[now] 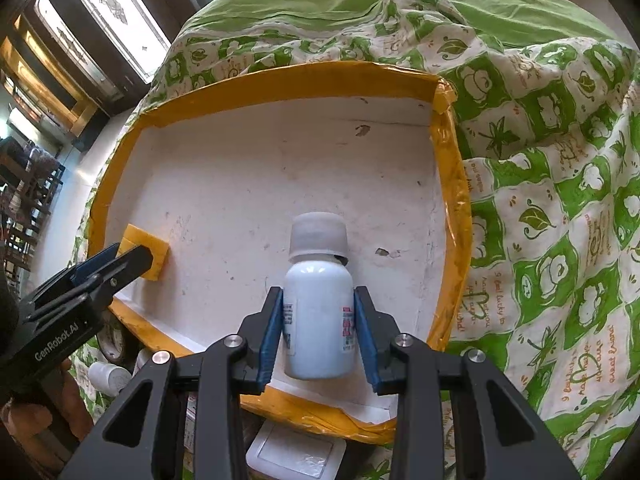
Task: Organize rigid objects
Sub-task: 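Open the left tool to drop the jar while the right tool releases the bottle in the tray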
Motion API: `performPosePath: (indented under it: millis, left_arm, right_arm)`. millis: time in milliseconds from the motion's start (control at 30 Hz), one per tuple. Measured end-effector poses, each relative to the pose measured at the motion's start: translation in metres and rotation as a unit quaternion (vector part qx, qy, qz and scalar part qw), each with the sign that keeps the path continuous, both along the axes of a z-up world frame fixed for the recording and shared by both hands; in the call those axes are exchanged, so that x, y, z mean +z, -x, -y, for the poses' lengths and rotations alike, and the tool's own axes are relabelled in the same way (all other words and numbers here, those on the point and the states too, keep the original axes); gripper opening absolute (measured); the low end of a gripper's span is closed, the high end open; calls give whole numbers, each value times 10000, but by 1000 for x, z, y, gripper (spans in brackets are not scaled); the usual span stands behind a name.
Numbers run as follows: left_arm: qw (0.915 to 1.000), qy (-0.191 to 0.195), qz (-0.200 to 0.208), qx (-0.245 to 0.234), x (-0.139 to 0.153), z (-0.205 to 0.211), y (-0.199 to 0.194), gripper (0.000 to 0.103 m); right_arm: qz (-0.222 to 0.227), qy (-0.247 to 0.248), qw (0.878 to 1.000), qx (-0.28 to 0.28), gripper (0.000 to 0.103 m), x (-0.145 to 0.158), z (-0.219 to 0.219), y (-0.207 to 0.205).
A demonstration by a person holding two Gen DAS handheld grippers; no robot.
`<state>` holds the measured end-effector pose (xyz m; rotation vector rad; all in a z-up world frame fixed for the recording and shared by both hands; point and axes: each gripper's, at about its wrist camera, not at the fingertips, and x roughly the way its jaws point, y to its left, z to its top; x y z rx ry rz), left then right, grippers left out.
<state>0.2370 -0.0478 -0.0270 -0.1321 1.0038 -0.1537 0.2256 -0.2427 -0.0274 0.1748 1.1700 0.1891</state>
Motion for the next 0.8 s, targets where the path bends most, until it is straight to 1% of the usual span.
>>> performPosePath:
  millis: [100,167,233,400,467,533,600,700,800]
  left_arm:
    - [10000,-36,41,21,4,0,4,69]
    - [9999,-132,101,12,9,1,8,71]
    - [9996,-217,168,-35,13,3,13,72]
    - [9980,-499,341,-159,25,8,32,72]
    - [9974,-557,412,-174,30,7,44,72]
    - [9976,-520,430,-134,33,4,55,72]
    - [9984,-344,441,-78,35,-2,75,75]
    - [9983,-318,480,4,36,-11,106,77]
    - [9983,-327,474,85,36,-21,134,77]
  right_arm:
    - [28,-37,10000,-54,36,1,3,1]
    - [73,-99,9999,-106,45,3,6,3]
    - [122,-145,9997,-132,50,5,8,6]
    - [409,-177,9989,-115,50,18,8,18]
    - [583,-156,9981,-116,53,26,9,27]
    - [753,-166,9970,-107,56,34,10,36]
    - [908,-147,9957,-96,57,41,10,47]
    - [1014,-182,9947,-64,58,46,10,63]
    - [1047,-281,9941,-57,66,48,12,84]
